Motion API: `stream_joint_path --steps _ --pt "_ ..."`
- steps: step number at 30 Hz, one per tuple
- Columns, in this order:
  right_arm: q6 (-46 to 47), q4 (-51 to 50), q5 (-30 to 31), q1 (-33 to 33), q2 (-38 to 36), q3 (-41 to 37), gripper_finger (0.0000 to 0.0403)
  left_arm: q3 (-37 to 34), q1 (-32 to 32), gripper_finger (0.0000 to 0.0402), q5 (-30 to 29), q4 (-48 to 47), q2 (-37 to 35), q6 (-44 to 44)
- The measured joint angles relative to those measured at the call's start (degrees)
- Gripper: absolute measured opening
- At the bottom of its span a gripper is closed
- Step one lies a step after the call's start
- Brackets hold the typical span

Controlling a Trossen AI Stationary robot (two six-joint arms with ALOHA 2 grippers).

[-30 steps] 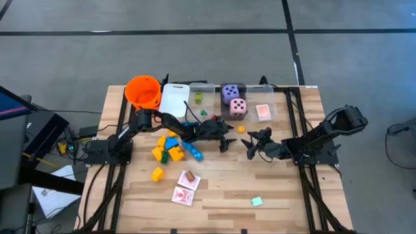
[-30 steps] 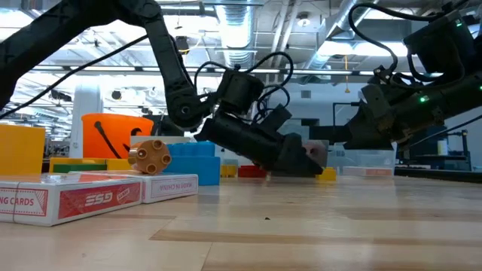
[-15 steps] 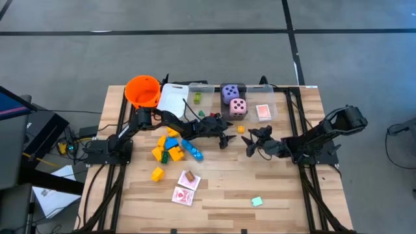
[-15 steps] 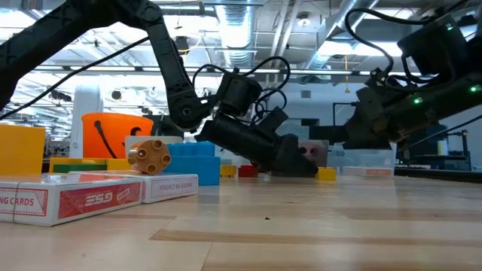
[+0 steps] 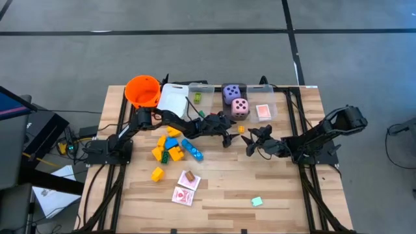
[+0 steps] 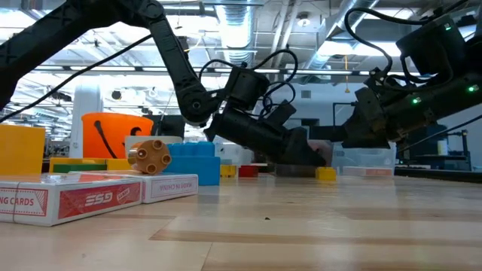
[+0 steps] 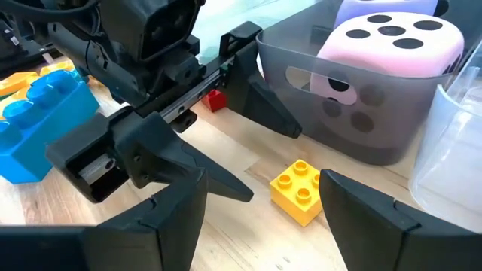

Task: Pick & Place Toys
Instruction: Put the small yellow game piece into the left transparent bin

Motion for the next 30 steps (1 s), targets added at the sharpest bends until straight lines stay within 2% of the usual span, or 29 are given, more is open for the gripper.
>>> stream_joint_path --steps 14,20,24,30 --pt "0.0 1.2 -0.1 0.0 0.0 0.0 0.0249 0.0 -0.8 0.0298 -0.1 -1.6 1.1 0.0" --pt "-0.2 1.1 -0.3 0.1 0.0 0.0 0.0249 0.5 -3.6 0.0298 -1.6 1.0 4.3 -0.5" --pt "-0.1 1.0 -0.3 0.3 0.0 0.0 0.0249 0.5 -4.1 0.0298 -4.1 0.9 4.6 -0.7" --pt "-0.1 1.1 -0.3 0.5 0.0 0.0 0.0249 0.3 -3.5 0.0298 -4.2 3.0 5.0 -2.9"
